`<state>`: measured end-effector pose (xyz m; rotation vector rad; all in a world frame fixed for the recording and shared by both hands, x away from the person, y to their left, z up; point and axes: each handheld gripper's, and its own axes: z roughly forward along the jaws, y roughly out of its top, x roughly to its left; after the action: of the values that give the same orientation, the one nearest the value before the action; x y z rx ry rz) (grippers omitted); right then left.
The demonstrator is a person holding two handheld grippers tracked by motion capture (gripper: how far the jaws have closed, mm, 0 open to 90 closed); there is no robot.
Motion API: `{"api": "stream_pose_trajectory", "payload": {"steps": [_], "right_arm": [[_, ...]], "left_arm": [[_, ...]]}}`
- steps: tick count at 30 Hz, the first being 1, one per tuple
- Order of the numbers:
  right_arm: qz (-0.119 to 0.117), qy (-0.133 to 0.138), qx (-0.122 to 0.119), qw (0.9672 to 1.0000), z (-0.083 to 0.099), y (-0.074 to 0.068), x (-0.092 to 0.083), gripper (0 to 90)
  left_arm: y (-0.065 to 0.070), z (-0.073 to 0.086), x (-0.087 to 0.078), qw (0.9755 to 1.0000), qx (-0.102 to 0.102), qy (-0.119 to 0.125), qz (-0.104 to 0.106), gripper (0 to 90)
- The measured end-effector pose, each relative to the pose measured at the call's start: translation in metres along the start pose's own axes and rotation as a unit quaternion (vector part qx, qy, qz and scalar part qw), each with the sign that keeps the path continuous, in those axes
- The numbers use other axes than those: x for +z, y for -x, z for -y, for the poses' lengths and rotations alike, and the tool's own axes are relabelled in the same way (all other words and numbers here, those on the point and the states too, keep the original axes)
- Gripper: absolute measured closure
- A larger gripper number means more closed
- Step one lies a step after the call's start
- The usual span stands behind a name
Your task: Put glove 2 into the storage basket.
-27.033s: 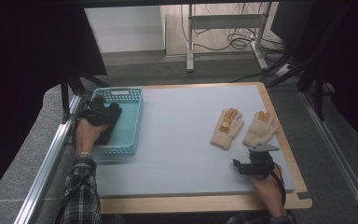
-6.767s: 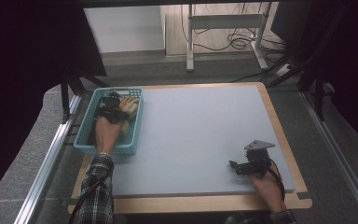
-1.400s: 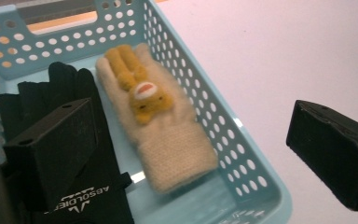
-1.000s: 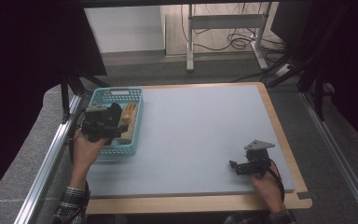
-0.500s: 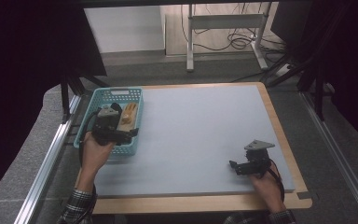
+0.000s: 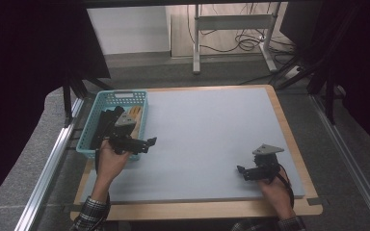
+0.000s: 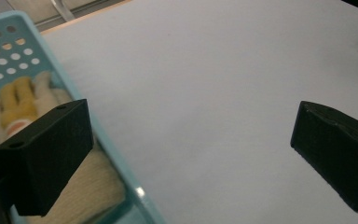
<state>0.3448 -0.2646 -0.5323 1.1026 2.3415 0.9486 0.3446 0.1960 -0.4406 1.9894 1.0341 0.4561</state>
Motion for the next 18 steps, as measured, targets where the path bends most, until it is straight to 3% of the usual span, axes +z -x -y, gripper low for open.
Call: {"api": "stream_pose_trajectory", "payload": {"steps": [18], "right_arm": [[0.000, 0.000, 0.000, 1.0000, 0.000, 0.000, 0.000, 5.1]], "left_arm": [[0.032, -0.001, 0.022, 0.9990, 0.026, 0.002, 0.035, 0.0]]}}
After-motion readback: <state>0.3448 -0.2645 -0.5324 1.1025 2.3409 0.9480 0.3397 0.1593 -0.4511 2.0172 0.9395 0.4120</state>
